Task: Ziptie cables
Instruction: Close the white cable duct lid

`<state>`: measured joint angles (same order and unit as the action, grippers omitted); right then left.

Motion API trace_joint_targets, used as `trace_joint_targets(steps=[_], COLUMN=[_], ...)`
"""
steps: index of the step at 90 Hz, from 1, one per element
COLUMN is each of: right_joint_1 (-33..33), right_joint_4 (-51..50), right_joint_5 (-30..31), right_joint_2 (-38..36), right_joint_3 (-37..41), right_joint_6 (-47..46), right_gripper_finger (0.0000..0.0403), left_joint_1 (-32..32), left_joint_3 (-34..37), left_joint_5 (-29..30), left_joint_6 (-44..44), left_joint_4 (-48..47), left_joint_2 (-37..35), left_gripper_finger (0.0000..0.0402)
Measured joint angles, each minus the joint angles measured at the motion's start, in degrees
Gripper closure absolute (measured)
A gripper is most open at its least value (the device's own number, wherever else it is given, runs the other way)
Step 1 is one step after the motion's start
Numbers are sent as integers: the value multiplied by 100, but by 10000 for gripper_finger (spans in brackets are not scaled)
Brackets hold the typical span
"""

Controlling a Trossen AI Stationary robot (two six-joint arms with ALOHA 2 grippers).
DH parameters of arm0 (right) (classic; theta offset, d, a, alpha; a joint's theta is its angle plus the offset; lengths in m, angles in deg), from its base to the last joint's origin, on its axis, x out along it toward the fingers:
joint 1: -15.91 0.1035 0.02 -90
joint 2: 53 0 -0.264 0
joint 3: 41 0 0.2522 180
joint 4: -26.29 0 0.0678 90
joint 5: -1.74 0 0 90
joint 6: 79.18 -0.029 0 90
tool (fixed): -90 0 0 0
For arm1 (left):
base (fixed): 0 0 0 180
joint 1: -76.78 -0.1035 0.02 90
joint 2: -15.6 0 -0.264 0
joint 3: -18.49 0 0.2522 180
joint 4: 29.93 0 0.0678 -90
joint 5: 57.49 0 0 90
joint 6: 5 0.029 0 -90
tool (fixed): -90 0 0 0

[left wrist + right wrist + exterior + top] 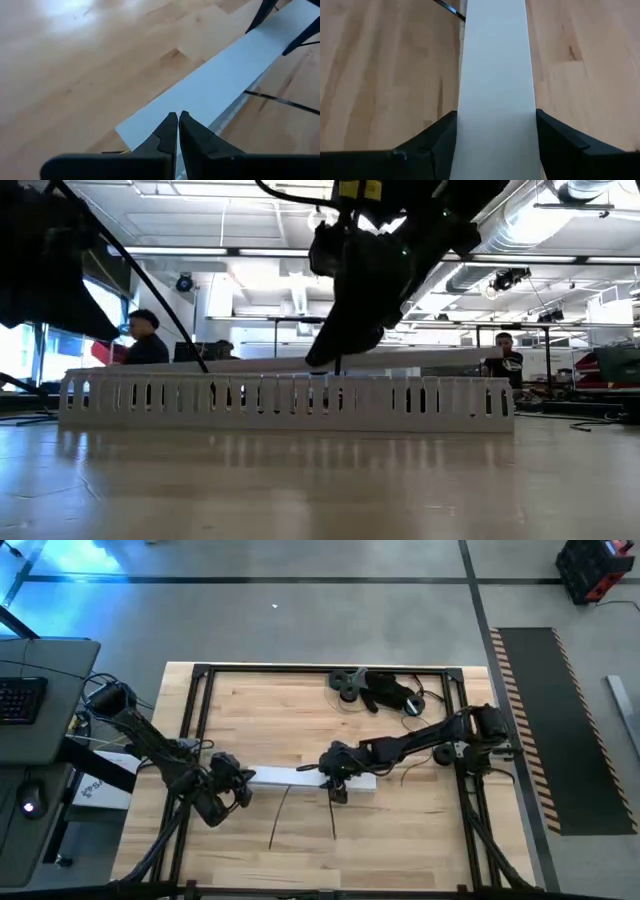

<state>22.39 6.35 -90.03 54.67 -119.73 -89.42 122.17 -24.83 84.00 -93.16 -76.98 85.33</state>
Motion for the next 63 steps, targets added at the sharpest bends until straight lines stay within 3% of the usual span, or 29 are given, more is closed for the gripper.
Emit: trace_joint_targets(steps=[44,63], right_joint_1=[61,109], right_joint_4=[41,-23], right_joint_5=[-142,93], right_joint_2=[-238,-156], right_joint_3=[2,2], right_joint_6=[19,21], right_gripper_finger=[200,200], left_joint_1=[2,2], left_joint_3=[-154,-150], left_joint_5=[-135,-127], left_joint_6=[733,729], left_joint_4=[359,343], left_joint_2=[-32,202], left_gripper_finger=[402,402])
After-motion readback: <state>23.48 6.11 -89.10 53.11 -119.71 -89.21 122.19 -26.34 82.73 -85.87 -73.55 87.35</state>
